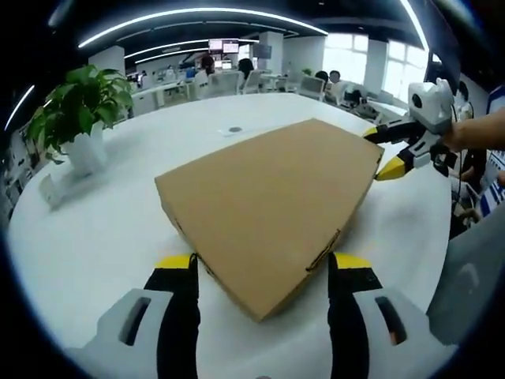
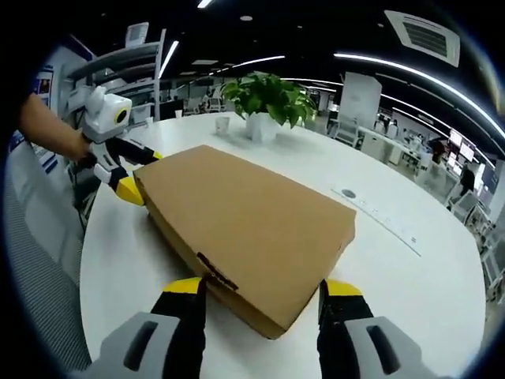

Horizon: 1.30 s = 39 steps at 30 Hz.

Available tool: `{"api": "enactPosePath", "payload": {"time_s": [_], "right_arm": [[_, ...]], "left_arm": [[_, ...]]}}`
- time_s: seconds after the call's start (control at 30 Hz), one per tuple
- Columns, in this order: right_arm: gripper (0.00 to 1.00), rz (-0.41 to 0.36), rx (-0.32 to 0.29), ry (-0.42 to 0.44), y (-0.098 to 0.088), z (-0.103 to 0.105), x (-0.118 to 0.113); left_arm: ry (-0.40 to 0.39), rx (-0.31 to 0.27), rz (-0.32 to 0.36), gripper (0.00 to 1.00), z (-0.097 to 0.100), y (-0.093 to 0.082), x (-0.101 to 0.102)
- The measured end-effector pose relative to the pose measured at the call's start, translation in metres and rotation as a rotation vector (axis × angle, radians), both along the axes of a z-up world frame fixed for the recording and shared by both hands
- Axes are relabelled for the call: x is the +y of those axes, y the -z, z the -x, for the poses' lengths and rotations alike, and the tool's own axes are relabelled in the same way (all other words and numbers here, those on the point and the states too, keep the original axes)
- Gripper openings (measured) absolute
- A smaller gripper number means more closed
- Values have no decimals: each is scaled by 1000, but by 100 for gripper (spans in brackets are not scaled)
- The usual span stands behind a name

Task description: Operate the shoe box by opening the lid, removing the specified soft item, and placing it in the target area until the item is outside and the box remains undamaged.

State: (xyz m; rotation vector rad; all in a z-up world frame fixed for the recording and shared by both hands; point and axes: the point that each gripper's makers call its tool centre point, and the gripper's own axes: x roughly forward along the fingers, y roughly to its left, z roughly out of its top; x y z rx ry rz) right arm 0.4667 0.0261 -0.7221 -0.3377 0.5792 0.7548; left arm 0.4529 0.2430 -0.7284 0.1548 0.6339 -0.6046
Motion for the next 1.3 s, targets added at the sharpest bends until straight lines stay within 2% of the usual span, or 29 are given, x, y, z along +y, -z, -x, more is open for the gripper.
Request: {"api": "enactPosePath", "payload": {"time_s": [0.8,1.3], "right_arm": [[52,-15,37,94,-1,16,10],[52,-25,53,136,-2,27,20]], "left_arm": [[87,34,-17,63,-5,1,9],[122,52,-28,63,-2,1,19]]}}
